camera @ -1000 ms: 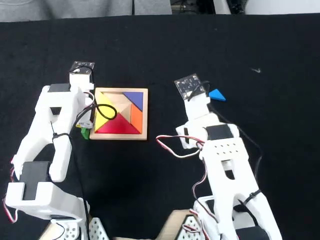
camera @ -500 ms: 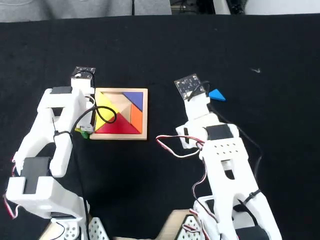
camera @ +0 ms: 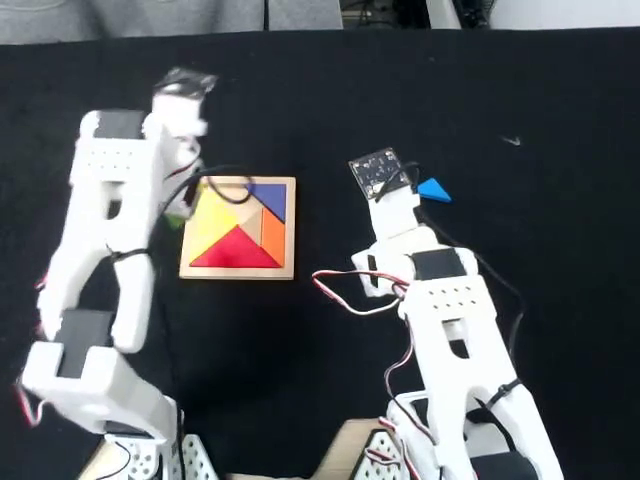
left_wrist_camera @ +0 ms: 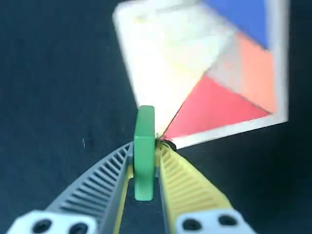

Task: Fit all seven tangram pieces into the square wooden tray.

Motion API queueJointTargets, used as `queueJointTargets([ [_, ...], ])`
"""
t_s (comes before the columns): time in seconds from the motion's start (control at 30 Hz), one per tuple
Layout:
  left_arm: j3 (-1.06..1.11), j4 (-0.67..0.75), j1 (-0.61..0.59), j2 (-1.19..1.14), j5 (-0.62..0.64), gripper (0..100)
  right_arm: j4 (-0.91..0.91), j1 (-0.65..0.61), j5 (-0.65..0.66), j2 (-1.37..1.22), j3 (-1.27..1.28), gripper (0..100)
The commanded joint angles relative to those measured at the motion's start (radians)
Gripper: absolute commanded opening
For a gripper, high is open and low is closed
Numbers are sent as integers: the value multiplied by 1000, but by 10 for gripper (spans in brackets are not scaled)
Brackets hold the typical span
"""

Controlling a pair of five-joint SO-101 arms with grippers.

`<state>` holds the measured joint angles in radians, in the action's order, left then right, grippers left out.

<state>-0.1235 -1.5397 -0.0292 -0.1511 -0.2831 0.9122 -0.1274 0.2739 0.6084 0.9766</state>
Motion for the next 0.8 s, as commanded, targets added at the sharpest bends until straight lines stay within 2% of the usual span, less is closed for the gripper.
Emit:
queueJointTargets([
  [0.0, -292, -117, 114, -106, -178, 29, -68, 81, 8, 35, -2, 11],
  [0.17, -446, -118, 171, -321, -196, 29, -112, 164, 0, 33, 7, 11],
  [0.37, -670, -120, 162, -568, -328, 29, -192, 123, 5, 33, 70, 11],
  [0.63, -935, -130, 170, -809, -330, 29, -198, 103, 6, 31, 76, 11],
  [0.77, -1029, -203, 173, -872, -330, 29, -203, 103, 6, 31, 76, 11],
])
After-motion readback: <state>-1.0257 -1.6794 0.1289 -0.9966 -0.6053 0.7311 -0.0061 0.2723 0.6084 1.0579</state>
